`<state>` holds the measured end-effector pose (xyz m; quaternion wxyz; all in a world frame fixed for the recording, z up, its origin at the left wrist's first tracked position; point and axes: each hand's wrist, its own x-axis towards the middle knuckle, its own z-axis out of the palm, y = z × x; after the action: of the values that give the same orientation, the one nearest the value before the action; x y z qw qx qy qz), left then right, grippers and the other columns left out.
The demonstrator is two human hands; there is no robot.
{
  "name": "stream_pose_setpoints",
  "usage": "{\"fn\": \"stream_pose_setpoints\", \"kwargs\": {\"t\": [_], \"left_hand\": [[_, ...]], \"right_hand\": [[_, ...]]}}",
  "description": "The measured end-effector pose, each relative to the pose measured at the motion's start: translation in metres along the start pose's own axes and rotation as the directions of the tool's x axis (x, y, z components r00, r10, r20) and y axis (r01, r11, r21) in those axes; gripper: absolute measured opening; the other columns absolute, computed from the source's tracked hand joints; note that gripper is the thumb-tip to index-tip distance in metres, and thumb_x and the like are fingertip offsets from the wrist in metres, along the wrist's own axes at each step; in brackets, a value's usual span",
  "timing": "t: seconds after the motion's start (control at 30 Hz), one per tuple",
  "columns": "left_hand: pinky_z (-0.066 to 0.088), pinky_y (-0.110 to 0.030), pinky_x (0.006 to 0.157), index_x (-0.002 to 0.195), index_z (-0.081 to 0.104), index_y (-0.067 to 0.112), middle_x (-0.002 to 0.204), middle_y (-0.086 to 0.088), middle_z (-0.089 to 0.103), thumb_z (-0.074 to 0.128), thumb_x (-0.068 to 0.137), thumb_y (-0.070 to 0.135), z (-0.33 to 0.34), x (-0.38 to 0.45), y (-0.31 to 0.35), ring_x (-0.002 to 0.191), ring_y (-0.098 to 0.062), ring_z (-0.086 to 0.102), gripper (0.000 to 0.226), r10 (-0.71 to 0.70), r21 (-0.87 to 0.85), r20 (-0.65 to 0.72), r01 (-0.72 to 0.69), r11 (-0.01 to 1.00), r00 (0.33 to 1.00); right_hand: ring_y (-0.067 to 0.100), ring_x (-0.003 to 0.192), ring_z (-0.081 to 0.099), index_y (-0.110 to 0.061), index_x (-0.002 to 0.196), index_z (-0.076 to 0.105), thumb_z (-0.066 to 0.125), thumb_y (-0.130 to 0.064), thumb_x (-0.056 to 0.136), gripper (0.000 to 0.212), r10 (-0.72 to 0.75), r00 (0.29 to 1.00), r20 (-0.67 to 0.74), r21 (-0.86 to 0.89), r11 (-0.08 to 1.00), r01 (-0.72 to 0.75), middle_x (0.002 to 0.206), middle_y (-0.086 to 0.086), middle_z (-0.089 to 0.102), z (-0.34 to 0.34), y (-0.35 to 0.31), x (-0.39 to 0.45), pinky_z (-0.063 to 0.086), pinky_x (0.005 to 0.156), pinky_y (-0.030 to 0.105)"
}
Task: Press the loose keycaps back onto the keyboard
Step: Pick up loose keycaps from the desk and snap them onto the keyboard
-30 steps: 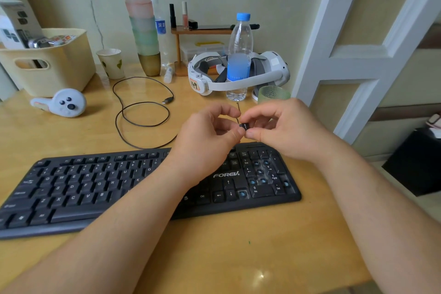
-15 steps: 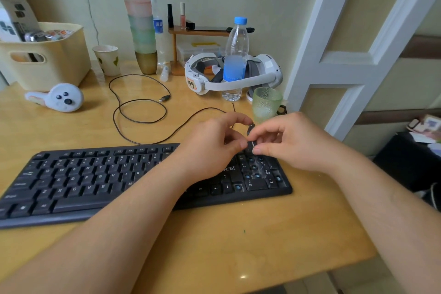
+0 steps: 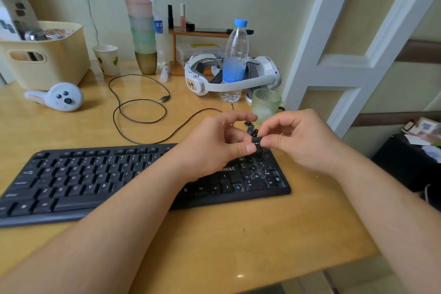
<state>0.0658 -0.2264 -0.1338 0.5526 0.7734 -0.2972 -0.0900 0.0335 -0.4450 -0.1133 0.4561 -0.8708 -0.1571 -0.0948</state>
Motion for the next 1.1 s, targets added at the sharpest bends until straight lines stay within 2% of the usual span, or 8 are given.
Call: {"fn": "stream_pose_setpoints", "kwargs": {"t": [0.1,0.2,0.37,0.53,0.67,0.87,1.1], "left_hand": [[0.051,-0.012,0.081,0.136,0.057,0.036,0.092,0.011,0.078,0.081,0.09,0.017,0.0,-0.0005,0.0006,0.085,-0.001,0.071,0.055,-0.02,-0.017,0.001,0.02,1.0,1.0],[0.049,-0.008,0.079,0.137,0.057,0.036,0.09,0.012,0.078,0.084,0.087,0.016,0.0007,-0.0014,0.0021,0.085,0.0,0.071,0.06,-0.036,-0.003,0.005,0.036,0.999,0.999],[0.046,-0.006,0.075,0.14,0.056,0.033,0.077,0.01,0.075,0.087,0.083,0.015,0.0018,-0.0015,0.0036,0.074,0.001,0.067,0.068,-0.03,0.045,-0.034,0.031,0.998,0.999],[0.043,-0.006,0.078,0.145,0.054,0.032,0.078,0.009,0.075,0.087,0.082,0.011,0.0029,-0.0019,0.0046,0.075,0.003,0.068,0.074,-0.026,0.065,-0.025,0.027,0.997,0.999],[0.042,0.0,0.078,0.148,0.051,0.031,0.084,0.005,0.078,0.086,0.083,0.009,0.0022,-0.002,0.0045,0.078,0.001,0.07,0.076,-0.02,0.056,-0.014,0.021,0.998,1.0],[0.046,-0.017,0.093,0.149,0.05,0.033,0.089,0.013,0.078,0.082,0.089,0.016,0.0,-0.0013,0.0025,0.088,0.003,0.071,0.069,-0.015,0.067,-0.005,0.016,0.998,1.0],[0.051,-0.021,0.095,0.147,0.052,0.033,0.093,0.015,0.078,0.076,0.095,0.02,0.0015,0.0009,-0.0014,0.093,0.001,0.07,0.058,0.016,0.099,-0.034,-0.012,0.995,0.999]], "right_hand": [[0.014,0.083,0.072,-0.033,0.082,0.078,0.081,-0.002,0.083,0.031,-0.019,1.0,-0.01,0.021,1.0,0.019,0.085,-0.005,0.077,0.0023,-0.0013,-0.0022,0.059,0.088,0.036],[0.02,0.083,0.071,-0.028,0.091,0.079,0.076,0.0,0.088,0.028,-0.052,0.999,-0.003,-0.002,0.999,0.052,0.089,0.001,0.076,0.0045,-0.0014,-0.0034,0.059,0.086,0.041],[0.015,0.095,0.068,-0.04,0.11,0.075,0.072,-0.005,0.093,0.039,-0.079,0.982,0.169,-0.095,0.991,0.096,0.102,-0.013,0.07,0.0051,-0.0035,-0.0035,0.056,0.09,0.036],[0.013,0.091,0.065,-0.042,0.105,0.076,0.08,-0.007,0.087,0.04,-0.072,0.984,0.164,-0.135,0.986,0.095,0.101,-0.018,0.069,0.0057,-0.0059,-0.0027,0.052,0.081,0.027],[0.013,0.089,0.065,-0.046,0.101,0.074,0.079,-0.003,0.087,0.045,-0.058,0.989,0.136,-0.139,0.987,0.077,0.102,-0.018,0.069,0.005,-0.0067,-0.0023,0.054,0.081,0.03],[0.013,0.087,0.065,-0.046,0.1,0.074,0.079,-0.003,0.087,0.046,-0.053,0.99,0.132,-0.159,0.985,0.074,0.101,-0.015,0.069,0.0039,-0.0056,-0.0022,0.055,0.08,0.03],[0.012,0.084,0.067,-0.047,0.102,0.072,0.082,-0.01,0.085,0.041,-0.048,0.994,0.102,-0.214,0.974,0.069,0.097,-0.008,0.072,0.0029,-0.0043,-0.0022,0.056,0.077,0.024]]}}
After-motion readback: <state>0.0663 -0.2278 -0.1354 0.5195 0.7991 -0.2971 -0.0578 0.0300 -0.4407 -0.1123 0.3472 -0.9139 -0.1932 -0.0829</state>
